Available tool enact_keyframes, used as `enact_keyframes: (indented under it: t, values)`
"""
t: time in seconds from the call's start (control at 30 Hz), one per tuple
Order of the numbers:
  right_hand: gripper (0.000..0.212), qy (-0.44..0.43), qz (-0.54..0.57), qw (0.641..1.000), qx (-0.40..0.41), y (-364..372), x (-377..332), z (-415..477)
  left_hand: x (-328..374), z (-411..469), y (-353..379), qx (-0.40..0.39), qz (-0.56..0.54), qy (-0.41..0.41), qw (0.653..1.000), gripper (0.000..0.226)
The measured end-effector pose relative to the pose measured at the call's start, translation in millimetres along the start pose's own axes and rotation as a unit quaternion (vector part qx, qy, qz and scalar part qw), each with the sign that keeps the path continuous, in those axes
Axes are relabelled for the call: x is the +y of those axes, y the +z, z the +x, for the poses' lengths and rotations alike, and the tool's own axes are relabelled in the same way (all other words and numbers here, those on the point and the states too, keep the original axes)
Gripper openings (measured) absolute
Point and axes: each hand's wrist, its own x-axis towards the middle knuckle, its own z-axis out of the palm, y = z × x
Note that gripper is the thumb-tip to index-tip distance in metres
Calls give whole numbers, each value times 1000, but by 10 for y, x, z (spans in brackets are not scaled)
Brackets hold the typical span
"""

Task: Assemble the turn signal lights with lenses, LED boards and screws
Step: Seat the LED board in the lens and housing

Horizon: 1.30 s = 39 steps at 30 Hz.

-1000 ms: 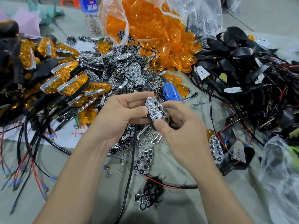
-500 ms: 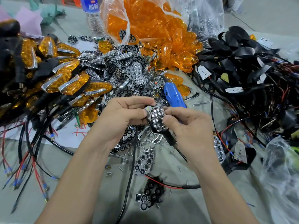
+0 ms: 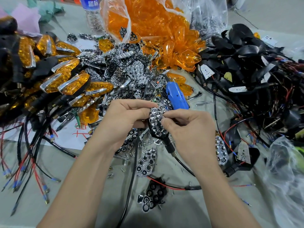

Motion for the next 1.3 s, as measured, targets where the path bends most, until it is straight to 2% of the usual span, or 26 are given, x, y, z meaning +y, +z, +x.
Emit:
enact_keyframes:
  t: [0.17, 0.4, 0.5, 0.57, 0.8, 0.93, 1.07, 1.3]
  values:
    - [37, -6, -17, 1000, 10, 37, -11, -53, 13, -28, -18, -38, 6, 3, 999, 41]
    - [39, -1, -22, 1000, 12, 29, 5, -59, -16, -19, 15, -30, 8, -6, 999, 36]
    - [30, -7, -25, 1000, 16, 31, 19, -74, -18, -18, 8, -44, 6, -6, 999, 29]
    - [26, -7, -22, 1000, 20, 39, 22, -86, -32, -7, -5, -46, -3, -5, 999, 34]
    - [35, 13, 16, 1000, 18, 73, 66, -106, 11, -22, 3, -22, -35, -14, 999, 34]
    - [22, 50, 84, 994, -50, 85, 103, -81, 53, -19, 19, -18, -80, -29, 996, 34]
    - [33, 113, 188, 968, -125, 55, 96, -58, 89, -32, 14, -32, -108, -38, 993, 37]
    - [16, 132, 227, 957, -125, -11, 91, 11, 113, -63, 9, -79, -158, -43, 983, 37]
